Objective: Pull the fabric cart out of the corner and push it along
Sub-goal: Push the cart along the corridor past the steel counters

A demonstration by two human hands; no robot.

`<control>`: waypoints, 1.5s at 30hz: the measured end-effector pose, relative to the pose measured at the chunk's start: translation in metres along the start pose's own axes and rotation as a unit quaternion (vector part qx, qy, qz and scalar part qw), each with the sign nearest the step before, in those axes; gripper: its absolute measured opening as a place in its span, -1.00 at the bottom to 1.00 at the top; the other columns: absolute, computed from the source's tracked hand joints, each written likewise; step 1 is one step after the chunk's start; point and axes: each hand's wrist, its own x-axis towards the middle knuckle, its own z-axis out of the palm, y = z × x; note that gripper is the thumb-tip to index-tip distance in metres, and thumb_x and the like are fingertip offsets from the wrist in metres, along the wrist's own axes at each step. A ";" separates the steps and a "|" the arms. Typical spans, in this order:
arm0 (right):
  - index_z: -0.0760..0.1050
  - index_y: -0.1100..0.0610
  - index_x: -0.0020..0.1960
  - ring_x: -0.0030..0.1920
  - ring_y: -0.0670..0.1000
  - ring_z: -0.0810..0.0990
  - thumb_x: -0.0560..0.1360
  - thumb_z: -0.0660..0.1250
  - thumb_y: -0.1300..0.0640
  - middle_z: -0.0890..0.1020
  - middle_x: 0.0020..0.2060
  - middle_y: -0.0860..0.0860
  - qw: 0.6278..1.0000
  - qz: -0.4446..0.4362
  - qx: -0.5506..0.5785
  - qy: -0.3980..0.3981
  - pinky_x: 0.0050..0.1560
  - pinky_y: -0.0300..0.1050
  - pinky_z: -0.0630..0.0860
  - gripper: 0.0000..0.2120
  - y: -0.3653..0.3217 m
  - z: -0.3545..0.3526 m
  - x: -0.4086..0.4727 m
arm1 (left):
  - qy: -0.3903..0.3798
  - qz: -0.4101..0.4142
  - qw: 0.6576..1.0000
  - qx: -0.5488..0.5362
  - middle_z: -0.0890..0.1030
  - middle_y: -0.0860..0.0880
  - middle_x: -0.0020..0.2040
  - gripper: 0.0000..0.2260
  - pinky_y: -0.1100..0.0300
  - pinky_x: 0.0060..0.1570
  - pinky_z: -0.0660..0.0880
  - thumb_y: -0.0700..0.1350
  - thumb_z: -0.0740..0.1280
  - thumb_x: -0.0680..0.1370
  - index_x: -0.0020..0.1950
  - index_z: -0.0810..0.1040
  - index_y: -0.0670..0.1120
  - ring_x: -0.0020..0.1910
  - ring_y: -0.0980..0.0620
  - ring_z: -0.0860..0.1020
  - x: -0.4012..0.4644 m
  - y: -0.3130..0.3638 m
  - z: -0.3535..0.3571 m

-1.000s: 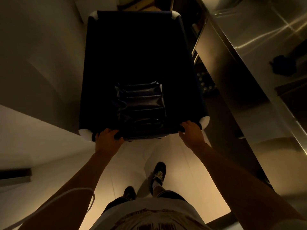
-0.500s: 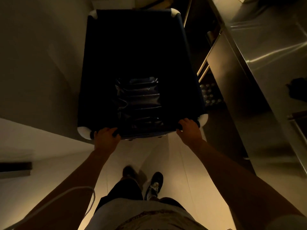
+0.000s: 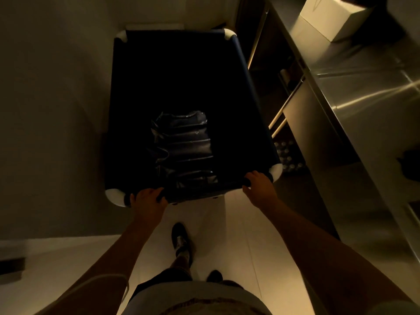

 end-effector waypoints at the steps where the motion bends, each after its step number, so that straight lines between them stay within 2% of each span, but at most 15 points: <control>1: 0.45 0.11 0.41 0.32 0.16 0.50 0.60 0.32 0.07 0.55 0.29 0.10 1.000 0.001 0.001 0.000 0.39 0.10 0.43 -0.61 -0.002 -0.003 0.009 | -0.005 0.002 1.000 0.005 0.48 -0.15 0.47 -0.59 -0.22 0.59 0.00 0.02 0.25 0.65 0.52 0.44 0.03 0.52 -0.17 0.35 0.009 0.001 -0.004; 16: 0.47 0.12 0.40 0.29 0.15 0.54 0.59 0.35 0.10 0.57 0.28 0.11 1.000 -0.003 0.016 0.005 0.32 0.10 0.49 -0.61 -0.031 -0.042 0.125 | 0.010 0.014 1.000 0.017 0.49 -0.13 0.46 -0.60 -0.27 0.59 -0.04 0.07 0.24 0.64 0.48 0.47 0.05 0.50 -0.20 0.35 0.127 0.013 -0.034; 24: 0.49 0.06 0.40 0.26 0.13 0.56 0.60 0.34 0.01 0.57 0.28 0.08 0.998 -0.063 -0.004 0.000 0.29 0.09 0.50 -0.62 -0.024 -0.069 0.193 | -0.019 -0.012 0.999 0.048 0.45 -0.07 0.51 -0.57 -0.25 0.56 0.04 0.14 0.16 0.65 0.52 0.41 0.12 0.52 -0.14 0.33 0.188 0.034 -0.064; 28: 0.50 0.05 0.39 0.23 0.12 0.57 0.58 0.35 0.02 0.61 0.22 0.06 0.996 -0.084 -0.024 -0.001 0.31 0.06 0.48 -0.61 -0.002 -0.088 0.227 | -0.026 -0.040 0.998 0.048 0.42 -0.09 0.53 -0.45 -0.24 0.57 0.01 0.19 0.01 0.58 0.52 0.41 0.09 0.54 -0.16 0.30 0.210 0.054 -0.080; 31: 0.53 0.07 0.37 0.19 0.14 0.59 0.56 0.39 0.07 0.64 0.19 0.07 0.994 -0.107 -0.014 0.010 0.26 0.03 0.49 -0.62 0.007 -0.094 0.244 | -0.015 -0.036 0.998 0.056 0.41 -0.10 0.53 -0.59 -0.22 0.58 0.00 0.09 0.17 0.67 0.53 0.41 0.10 0.55 -0.15 0.29 0.225 0.053 -0.085; 33: 0.54 0.08 0.35 0.17 0.14 0.60 0.56 0.39 0.08 0.65 0.18 0.08 0.994 -0.111 -0.013 0.008 0.24 0.03 0.50 -0.63 0.008 -0.096 0.259 | -0.009 -0.030 0.998 0.058 0.43 -0.11 0.52 -0.60 -0.22 0.57 0.03 0.03 0.24 0.66 0.52 0.43 0.08 0.54 -0.16 0.31 0.239 0.053 -0.086; 45: 0.56 0.09 0.32 0.21 0.14 0.57 0.59 0.37 0.08 0.62 0.19 0.10 0.996 -0.084 0.012 -0.004 0.28 0.06 0.51 -0.68 -0.007 -0.104 0.313 | -0.030 0.004 0.998 0.058 0.46 -0.16 0.49 -0.59 -0.28 0.52 0.14 -0.02 0.25 0.67 0.53 0.42 0.01 0.51 -0.21 0.36 0.310 0.056 -0.112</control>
